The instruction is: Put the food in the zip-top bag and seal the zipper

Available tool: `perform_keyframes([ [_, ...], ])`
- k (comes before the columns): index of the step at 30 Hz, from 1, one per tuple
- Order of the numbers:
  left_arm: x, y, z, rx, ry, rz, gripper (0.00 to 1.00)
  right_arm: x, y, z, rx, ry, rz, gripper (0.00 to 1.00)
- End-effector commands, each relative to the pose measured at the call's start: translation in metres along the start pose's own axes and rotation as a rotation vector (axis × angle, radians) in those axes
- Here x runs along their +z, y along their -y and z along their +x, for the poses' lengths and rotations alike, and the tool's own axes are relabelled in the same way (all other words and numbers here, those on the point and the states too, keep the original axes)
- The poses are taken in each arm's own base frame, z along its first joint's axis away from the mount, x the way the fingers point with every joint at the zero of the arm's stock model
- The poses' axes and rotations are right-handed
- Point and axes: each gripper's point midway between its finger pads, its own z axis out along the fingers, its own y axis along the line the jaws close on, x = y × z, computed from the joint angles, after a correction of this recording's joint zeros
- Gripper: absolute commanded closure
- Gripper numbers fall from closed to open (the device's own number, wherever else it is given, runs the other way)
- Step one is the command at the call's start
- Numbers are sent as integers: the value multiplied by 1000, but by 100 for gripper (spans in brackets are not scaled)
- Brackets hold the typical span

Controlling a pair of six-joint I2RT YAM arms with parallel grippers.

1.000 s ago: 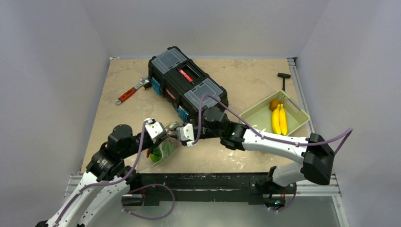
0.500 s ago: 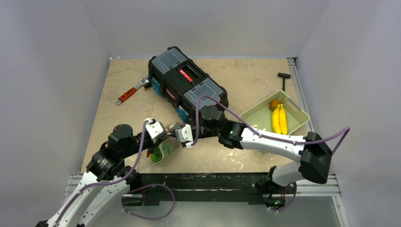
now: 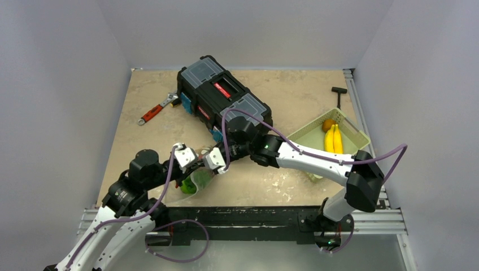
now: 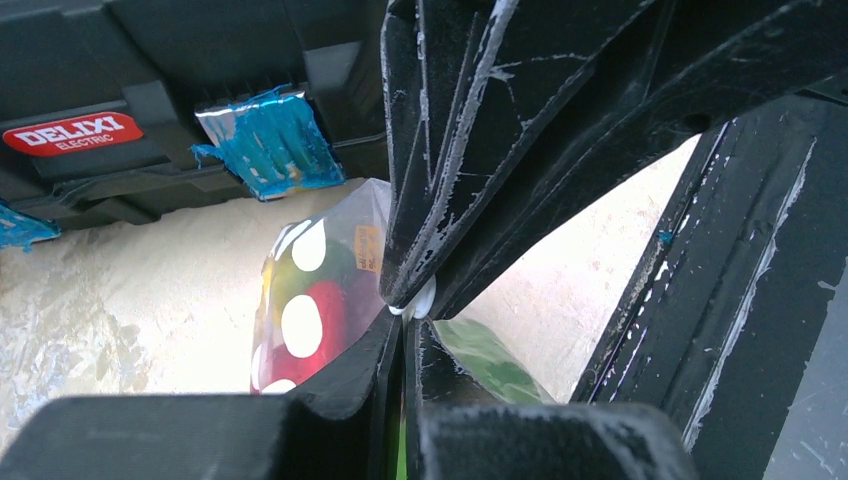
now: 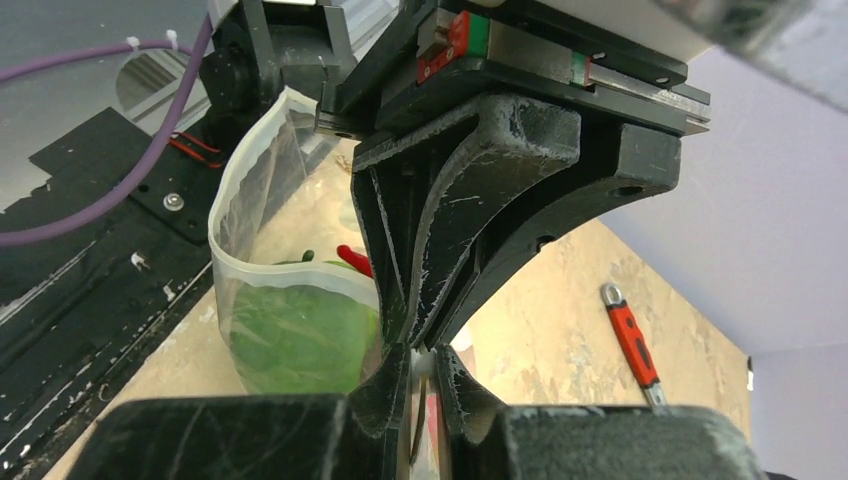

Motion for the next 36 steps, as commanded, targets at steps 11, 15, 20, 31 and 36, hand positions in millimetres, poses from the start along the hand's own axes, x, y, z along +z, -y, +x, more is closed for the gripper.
perform_keyframes([
  [11,-1,0,-38,43,145,12,100,-34,8,-11,131,20,223,43],
  [15,0,-1,-38,34,135,10,100,-56,16,-5,257,-10,380,40],
  [20,0,-2,-38,24,130,1,100,-65,32,-5,470,-33,504,47],
  [31,-3,-3,-40,18,135,-9,100,-51,34,-8,529,-101,465,64],
  [36,-3,-3,-40,19,139,-12,100,-40,24,-17,470,-107,391,70],
])
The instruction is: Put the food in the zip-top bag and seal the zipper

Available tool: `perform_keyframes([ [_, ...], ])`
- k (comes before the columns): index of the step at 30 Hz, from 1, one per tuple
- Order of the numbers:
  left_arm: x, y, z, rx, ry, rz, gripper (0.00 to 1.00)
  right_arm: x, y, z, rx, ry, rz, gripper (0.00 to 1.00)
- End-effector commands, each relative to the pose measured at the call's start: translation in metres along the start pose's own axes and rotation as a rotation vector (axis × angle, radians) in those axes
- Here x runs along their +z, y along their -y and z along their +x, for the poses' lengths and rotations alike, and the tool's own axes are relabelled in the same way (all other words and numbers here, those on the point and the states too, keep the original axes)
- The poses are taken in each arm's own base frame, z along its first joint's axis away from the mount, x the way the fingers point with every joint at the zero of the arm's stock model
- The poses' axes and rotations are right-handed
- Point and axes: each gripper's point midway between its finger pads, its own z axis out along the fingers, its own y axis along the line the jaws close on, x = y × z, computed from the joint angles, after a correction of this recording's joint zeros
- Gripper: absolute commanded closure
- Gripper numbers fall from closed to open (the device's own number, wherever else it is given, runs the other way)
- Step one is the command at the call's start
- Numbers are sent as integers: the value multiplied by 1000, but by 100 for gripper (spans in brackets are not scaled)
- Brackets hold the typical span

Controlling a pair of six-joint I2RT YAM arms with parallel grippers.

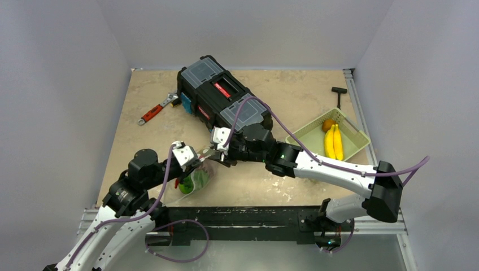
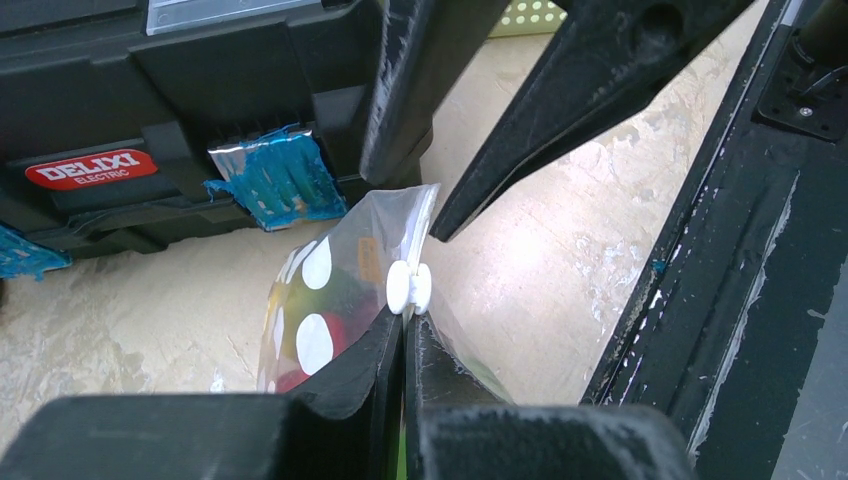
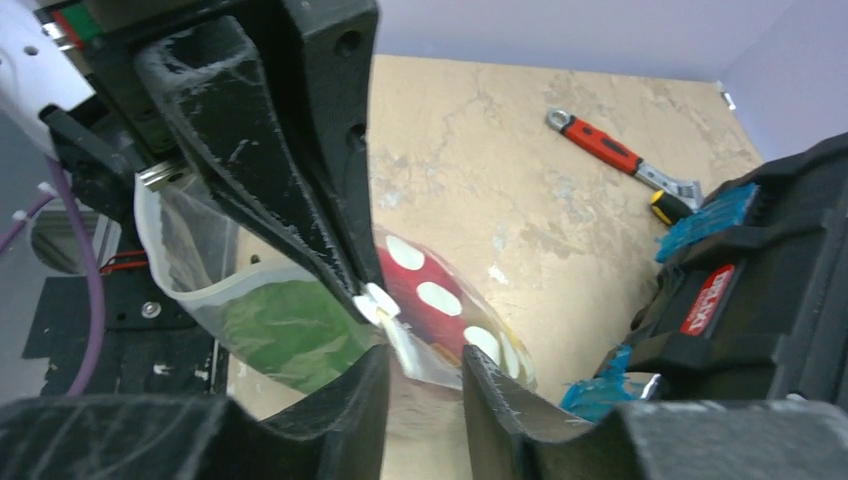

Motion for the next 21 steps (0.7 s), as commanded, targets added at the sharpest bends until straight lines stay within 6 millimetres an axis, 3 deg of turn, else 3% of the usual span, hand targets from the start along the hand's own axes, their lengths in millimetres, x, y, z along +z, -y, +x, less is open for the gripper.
perform_keyframes([
  [1,-4,-2,-25,22,79,-7,100,2,-8,-25,-54,36,-37,73],
  [10,-4,0,-26,20,80,-1,100,12,-5,-24,-139,23,-12,95],
  [15,-3,-1,-24,19,78,-4,100,11,2,-15,-196,-18,33,80],
  [21,-3,-1,-24,20,76,-2,100,9,2,-16,-227,-15,47,82],
])
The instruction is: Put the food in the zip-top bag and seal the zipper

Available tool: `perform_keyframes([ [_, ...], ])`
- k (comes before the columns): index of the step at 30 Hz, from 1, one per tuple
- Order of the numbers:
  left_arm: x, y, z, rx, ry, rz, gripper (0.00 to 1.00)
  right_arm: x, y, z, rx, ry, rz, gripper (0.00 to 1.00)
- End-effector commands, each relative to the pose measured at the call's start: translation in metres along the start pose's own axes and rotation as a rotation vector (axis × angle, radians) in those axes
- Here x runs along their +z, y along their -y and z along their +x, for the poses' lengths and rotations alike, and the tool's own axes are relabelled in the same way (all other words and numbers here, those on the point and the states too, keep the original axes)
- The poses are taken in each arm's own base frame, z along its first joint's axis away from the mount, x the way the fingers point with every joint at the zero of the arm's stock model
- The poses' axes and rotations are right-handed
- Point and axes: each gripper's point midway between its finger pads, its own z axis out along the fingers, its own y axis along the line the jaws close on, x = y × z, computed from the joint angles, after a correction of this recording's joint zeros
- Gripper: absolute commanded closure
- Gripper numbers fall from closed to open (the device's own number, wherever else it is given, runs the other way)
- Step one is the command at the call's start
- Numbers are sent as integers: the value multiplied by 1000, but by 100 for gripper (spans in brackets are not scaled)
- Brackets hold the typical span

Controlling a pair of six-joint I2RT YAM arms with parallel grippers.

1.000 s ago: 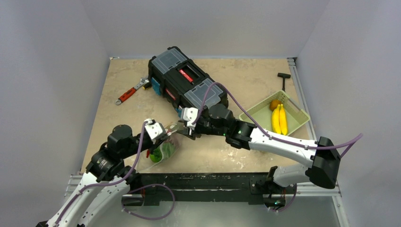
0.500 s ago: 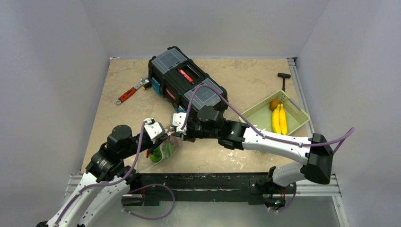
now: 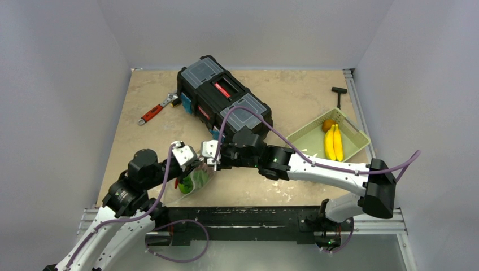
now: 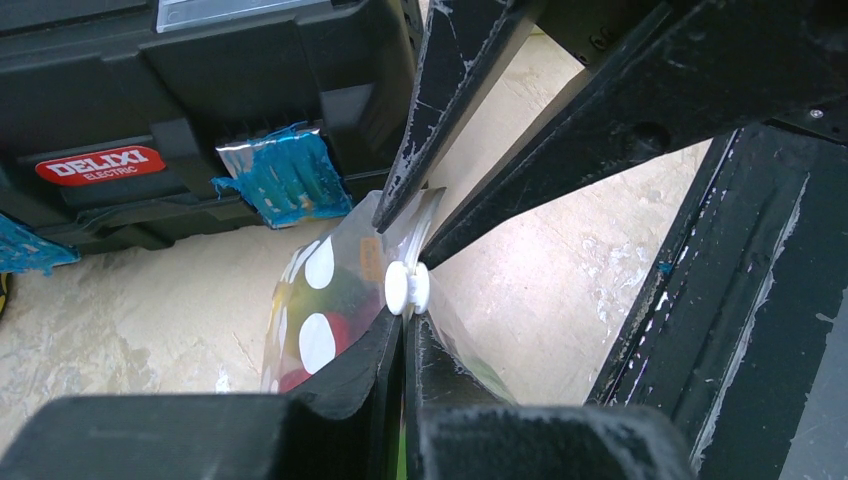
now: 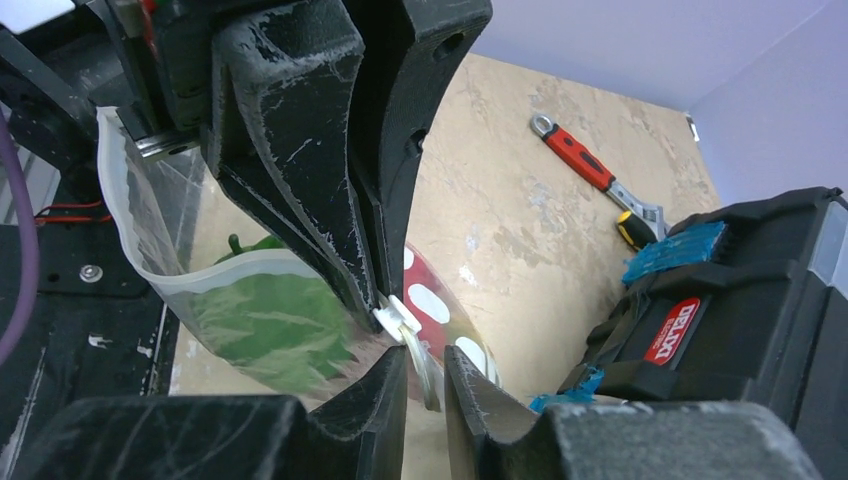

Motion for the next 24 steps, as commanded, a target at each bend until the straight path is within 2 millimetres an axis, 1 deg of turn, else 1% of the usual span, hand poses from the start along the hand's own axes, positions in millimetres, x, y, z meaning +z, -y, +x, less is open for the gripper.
perform_keyframes([
  [1,-2,1,-25,19,76,14,100,-5,14,-17,-52,35,54,83],
  [4,-2,2,-24,18,74,18,100,-3,13,-15,-88,22,47,84],
  [6,-2,2,-24,16,75,14,100,-5,9,-9,-115,-8,26,82],
  [9,-1,2,-24,18,73,19,100,-7,9,-8,-140,-1,29,81],
  [16,0,2,-24,17,69,23,100,-7,12,-21,-151,49,42,83],
  [21,-1,2,-24,17,70,21,100,0,13,-20,-163,33,32,85],
  [24,-1,2,-24,16,71,22,100,2,13,-21,-169,34,31,89],
])
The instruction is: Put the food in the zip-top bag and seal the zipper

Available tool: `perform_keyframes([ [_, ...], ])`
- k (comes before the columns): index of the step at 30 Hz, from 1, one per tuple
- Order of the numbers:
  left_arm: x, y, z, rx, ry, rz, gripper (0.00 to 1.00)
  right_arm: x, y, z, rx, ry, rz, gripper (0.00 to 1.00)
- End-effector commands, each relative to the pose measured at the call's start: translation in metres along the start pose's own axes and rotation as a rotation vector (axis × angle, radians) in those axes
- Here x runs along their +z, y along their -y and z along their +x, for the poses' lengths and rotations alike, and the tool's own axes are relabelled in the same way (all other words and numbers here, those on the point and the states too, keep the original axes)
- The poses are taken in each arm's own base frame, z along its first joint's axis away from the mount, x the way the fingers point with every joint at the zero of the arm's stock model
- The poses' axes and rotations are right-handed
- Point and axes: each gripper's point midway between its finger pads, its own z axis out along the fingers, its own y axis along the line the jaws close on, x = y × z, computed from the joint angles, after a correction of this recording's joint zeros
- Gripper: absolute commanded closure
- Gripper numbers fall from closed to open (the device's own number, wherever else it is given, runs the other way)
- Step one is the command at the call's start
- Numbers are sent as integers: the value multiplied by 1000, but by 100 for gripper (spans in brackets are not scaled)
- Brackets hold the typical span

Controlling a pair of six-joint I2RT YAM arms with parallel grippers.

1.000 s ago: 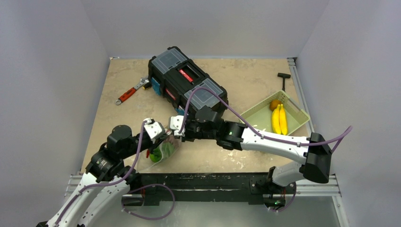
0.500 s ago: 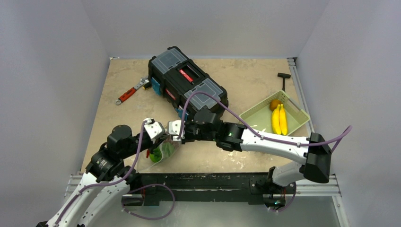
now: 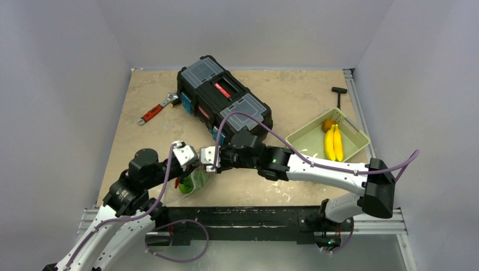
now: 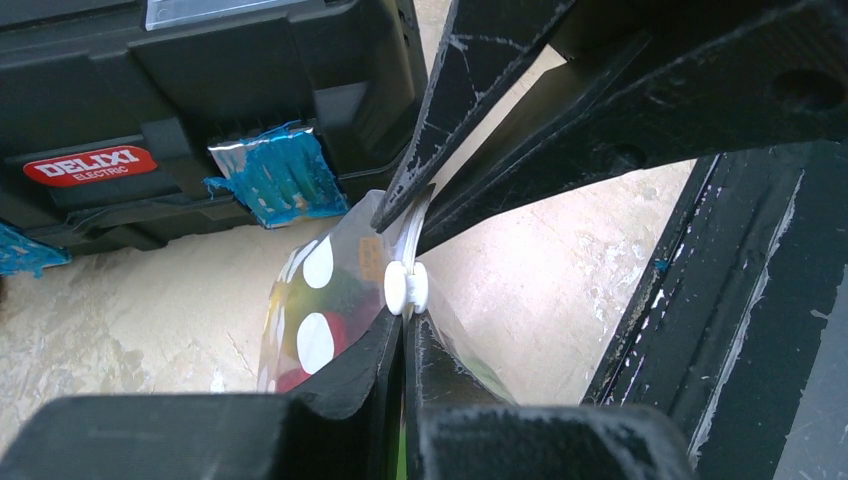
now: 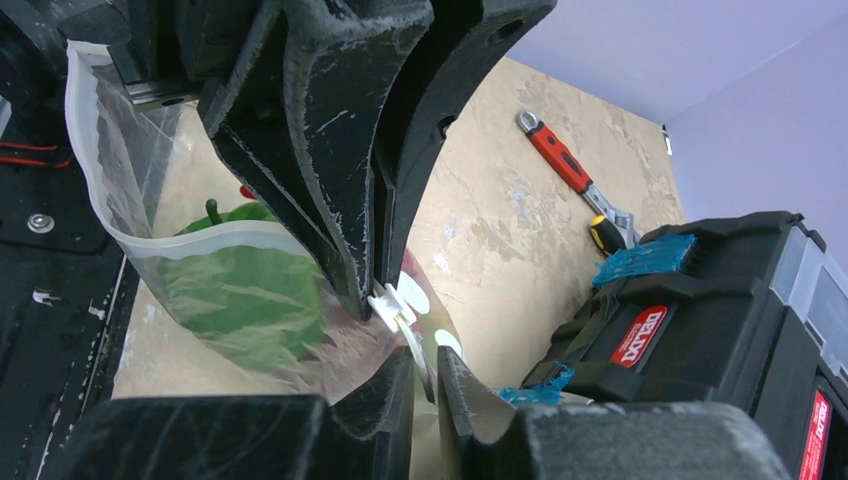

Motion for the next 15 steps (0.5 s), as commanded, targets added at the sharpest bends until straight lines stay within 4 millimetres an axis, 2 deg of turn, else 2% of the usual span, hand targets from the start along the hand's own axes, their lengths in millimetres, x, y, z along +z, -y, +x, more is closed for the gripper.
perform_keyframes([
  [1,-3,1,-25,20,79,9,100,3,14,-26,-31,65,34,93],
  [2,-4,1,-26,19,82,8,100,3,14,-26,-22,64,36,100],
  [4,-4,0,-27,11,82,0,100,4,17,-23,21,53,62,100],
  [6,-6,-3,-28,0,79,-19,88,4,19,-19,76,47,97,100],
  [7,-6,-4,-28,-4,81,-28,75,4,23,-17,119,47,131,100],
  [8,-7,-5,-28,-7,86,-34,67,3,24,-17,143,49,145,100],
  [10,-7,-8,-29,-6,101,-53,55,2,23,-15,190,50,154,100],
  [15,-6,-14,-35,18,153,-87,49,2,24,-11,275,38,185,100],
])
